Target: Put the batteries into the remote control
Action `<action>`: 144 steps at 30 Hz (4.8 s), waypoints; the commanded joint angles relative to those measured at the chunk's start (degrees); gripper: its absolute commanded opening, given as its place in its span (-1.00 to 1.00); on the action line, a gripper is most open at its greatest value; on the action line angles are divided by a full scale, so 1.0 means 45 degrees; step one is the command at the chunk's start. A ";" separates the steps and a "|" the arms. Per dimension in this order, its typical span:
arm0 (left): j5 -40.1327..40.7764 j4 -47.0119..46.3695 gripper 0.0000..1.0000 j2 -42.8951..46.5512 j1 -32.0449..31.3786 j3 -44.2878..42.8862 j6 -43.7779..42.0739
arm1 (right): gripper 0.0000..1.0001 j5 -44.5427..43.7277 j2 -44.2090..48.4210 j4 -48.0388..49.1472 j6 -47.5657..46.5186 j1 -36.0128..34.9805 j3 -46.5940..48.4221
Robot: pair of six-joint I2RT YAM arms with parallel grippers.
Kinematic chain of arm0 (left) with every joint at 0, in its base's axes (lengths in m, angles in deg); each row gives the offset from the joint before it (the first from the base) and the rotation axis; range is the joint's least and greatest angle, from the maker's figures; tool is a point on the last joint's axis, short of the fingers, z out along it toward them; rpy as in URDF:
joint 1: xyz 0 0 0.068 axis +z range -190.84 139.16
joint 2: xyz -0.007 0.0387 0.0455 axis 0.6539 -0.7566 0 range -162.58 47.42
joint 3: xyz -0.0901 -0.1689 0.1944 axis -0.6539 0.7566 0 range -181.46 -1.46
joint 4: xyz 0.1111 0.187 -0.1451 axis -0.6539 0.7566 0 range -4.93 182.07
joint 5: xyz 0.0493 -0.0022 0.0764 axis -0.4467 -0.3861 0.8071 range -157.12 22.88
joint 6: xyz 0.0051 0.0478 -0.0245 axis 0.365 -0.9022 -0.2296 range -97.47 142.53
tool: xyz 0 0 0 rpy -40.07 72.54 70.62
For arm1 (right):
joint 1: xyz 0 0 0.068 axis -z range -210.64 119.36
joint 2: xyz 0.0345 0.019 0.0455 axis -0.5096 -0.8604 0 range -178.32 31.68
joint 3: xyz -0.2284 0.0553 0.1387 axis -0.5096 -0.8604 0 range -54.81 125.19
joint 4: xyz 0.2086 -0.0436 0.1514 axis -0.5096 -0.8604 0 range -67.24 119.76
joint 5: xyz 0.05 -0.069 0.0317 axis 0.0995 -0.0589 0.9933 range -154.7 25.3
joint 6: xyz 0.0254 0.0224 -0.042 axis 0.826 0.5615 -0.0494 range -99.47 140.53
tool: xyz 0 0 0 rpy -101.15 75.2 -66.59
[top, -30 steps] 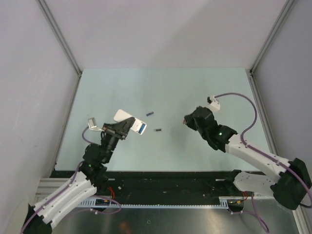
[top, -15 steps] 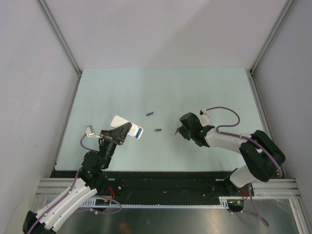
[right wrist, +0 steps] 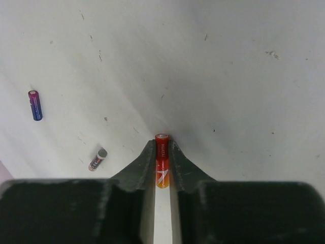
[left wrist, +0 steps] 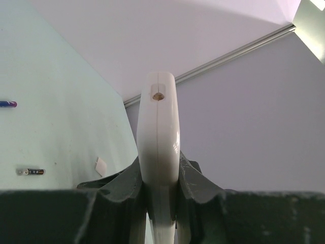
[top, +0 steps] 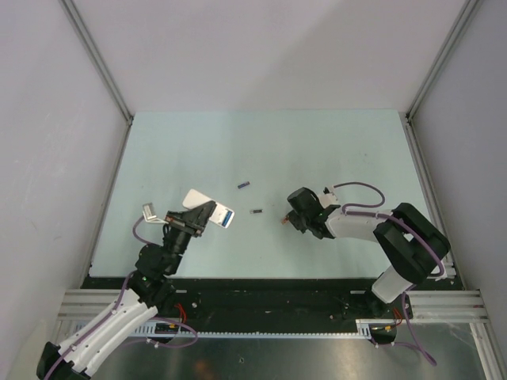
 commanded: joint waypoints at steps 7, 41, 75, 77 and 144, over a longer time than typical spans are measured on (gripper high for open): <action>-0.0155 -0.0203 -1.00 -0.0190 0.0041 -0.0177 0.0431 | -0.32 0.0463 -0.0170 0.0032 -0.0502 0.0201 0.0306; -0.1698 0.0793 -1.00 -0.0190 0.0080 -0.0294 -0.0818 | 0.05 0.2476 -0.1204 -0.1237 -1.7121 -0.0833 0.4250; -0.2225 0.1398 -0.99 -0.0600 0.0295 -0.0821 -0.1600 | 0.72 0.4076 -0.3997 -0.2996 -2.1050 -0.0171 0.6477; -0.2225 0.1418 -1.00 -0.0697 0.0333 -0.0821 -0.1600 | 0.70 0.4096 -0.4017 -0.2957 -2.1069 -0.0112 0.6477; -0.2262 -0.0749 -1.00 -0.5577 0.0705 -0.2341 0.0274 | -1.00 -0.1876 0.2132 -0.6863 -1.6656 -0.3506 0.6829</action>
